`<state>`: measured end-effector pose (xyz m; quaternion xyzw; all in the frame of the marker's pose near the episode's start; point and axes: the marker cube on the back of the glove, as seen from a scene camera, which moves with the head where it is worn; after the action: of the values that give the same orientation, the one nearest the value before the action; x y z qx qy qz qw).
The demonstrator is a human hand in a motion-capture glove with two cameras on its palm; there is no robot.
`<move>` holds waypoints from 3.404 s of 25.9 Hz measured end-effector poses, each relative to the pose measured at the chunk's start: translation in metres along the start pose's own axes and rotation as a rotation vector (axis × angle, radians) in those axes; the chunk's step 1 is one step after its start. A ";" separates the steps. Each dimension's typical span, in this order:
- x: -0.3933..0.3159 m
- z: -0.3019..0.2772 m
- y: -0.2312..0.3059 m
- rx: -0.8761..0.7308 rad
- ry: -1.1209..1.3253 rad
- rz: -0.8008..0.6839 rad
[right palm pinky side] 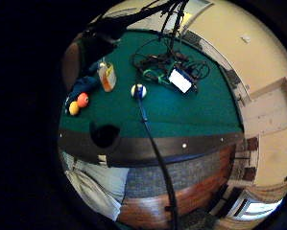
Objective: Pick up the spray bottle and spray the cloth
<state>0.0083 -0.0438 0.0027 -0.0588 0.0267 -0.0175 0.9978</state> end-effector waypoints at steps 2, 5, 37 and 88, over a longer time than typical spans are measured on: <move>0.001 0.006 -0.004 0.008 0.008 0.006; 0.002 0.018 -0.012 0.027 -0.003 0.015; -0.018 0.124 -0.105 -0.079 -0.700 0.232; -0.031 0.156 -0.141 0.035 -0.928 0.342</move>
<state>-0.0189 -0.1640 0.1758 -0.0382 -0.4117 0.1743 0.8937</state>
